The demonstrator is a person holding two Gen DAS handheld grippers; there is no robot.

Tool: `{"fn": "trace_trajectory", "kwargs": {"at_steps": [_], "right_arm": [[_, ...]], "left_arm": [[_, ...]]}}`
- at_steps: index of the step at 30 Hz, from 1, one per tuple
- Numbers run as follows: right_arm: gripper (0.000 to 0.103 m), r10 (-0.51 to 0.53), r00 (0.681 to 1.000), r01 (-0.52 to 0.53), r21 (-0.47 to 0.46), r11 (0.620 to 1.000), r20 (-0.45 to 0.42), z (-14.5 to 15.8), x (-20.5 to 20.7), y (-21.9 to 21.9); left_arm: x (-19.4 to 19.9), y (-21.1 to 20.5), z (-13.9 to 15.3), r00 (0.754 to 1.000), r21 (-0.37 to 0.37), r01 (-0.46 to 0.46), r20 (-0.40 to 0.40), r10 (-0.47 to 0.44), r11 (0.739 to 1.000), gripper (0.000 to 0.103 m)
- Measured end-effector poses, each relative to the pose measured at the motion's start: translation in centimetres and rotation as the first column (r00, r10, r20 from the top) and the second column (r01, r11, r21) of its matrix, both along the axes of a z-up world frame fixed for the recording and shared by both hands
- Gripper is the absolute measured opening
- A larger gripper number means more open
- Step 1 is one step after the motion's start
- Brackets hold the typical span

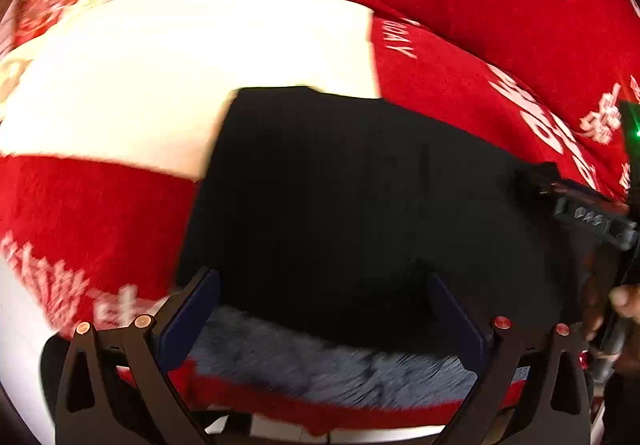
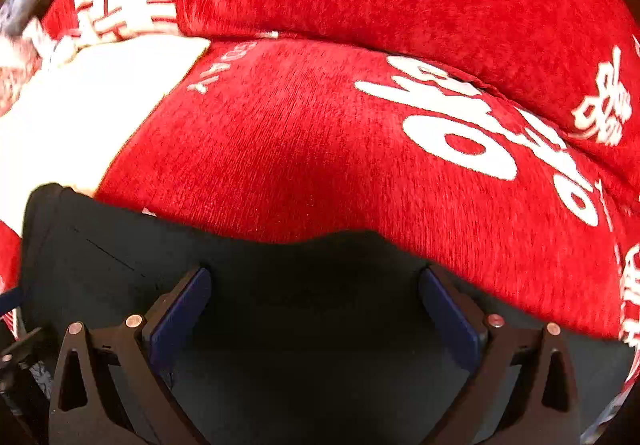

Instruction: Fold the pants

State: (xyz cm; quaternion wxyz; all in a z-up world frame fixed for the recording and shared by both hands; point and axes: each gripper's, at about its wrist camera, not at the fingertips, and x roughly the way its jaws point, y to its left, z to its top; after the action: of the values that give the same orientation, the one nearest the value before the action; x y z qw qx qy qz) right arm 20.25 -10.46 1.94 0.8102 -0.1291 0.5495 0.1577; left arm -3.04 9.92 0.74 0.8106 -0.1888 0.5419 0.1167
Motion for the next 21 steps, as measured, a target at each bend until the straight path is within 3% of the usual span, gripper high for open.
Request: {"fn": "trace_trajectory", "kwargs": {"at_steps": [3, 5, 8, 9, 12, 15, 17, 19, 21], "right_arm": [[0.103, 0.021, 0.997, -0.022, 0.02, 1.0, 0.068, 2.8, -2.6, -0.5], [0.103, 0.028, 0.997, -0.029, 0.017, 0.999, 0.073, 3.2, -4.6, -0.9], [0.103, 0.061, 0.997, -0.06, -0.028, 0.998, 0.052, 1.8, -8.9, -1.8], [0.103, 0.079, 0.996, -0.075, -0.096, 0.993, 0.041, 0.5, -10.5, -2.3], [0.103, 0.012, 0.997, -0.008, -0.044, 0.999, 0.078, 1.3, -12.8, -4.9], [0.103, -0.01, 0.993, 0.015, -0.042, 0.999, 0.118, 2.7, -14.2, -5.9], [0.103, 0.006, 0.99, -0.001, -0.037, 0.999, 0.139, 3.1, -14.4, -5.5], [0.103, 0.017, 0.994, -0.012, -0.047, 0.999, 0.111, 2.5, -14.1, -5.0], [0.103, 0.014, 0.995, -0.008, -0.059, 0.998, 0.097, 2.1, -14.1, -4.8]], "left_arm": [[-1.6, 0.7, 0.0, 1.0, 0.017, -0.006, 0.009, 0.006, 1.0, 0.103], [-2.1, 0.7, -1.7, 0.998, 0.059, 0.015, -0.058, -0.011, 0.998, 0.103], [-3.1, 1.8, -2.7, 0.999, -0.039, -0.007, -0.04, 0.005, 0.999, 0.103], [-3.4, 2.2, -2.6, 0.999, -0.066, -0.013, -0.043, 0.01, 0.998, 0.103], [-4.8, 3.4, -1.2, 0.999, -0.011, -0.049, -0.006, 0.049, 0.999, 0.103], [-5.9, 4.8, -0.7, 0.998, -0.007, -0.063, 0.002, 0.063, 0.998, 0.103], [-5.7, 4.7, -1.6, 0.997, 0.043, -0.062, -0.048, 0.064, 0.997, 0.103], [-5.6, 3.7, -3.4, 0.988, 0.113, -0.017, -0.149, 0.034, 0.993, 0.103], [-5.0, 2.9, -4.2, 0.98, 0.115, -0.017, -0.196, 0.039, 0.993, 0.103]]}}
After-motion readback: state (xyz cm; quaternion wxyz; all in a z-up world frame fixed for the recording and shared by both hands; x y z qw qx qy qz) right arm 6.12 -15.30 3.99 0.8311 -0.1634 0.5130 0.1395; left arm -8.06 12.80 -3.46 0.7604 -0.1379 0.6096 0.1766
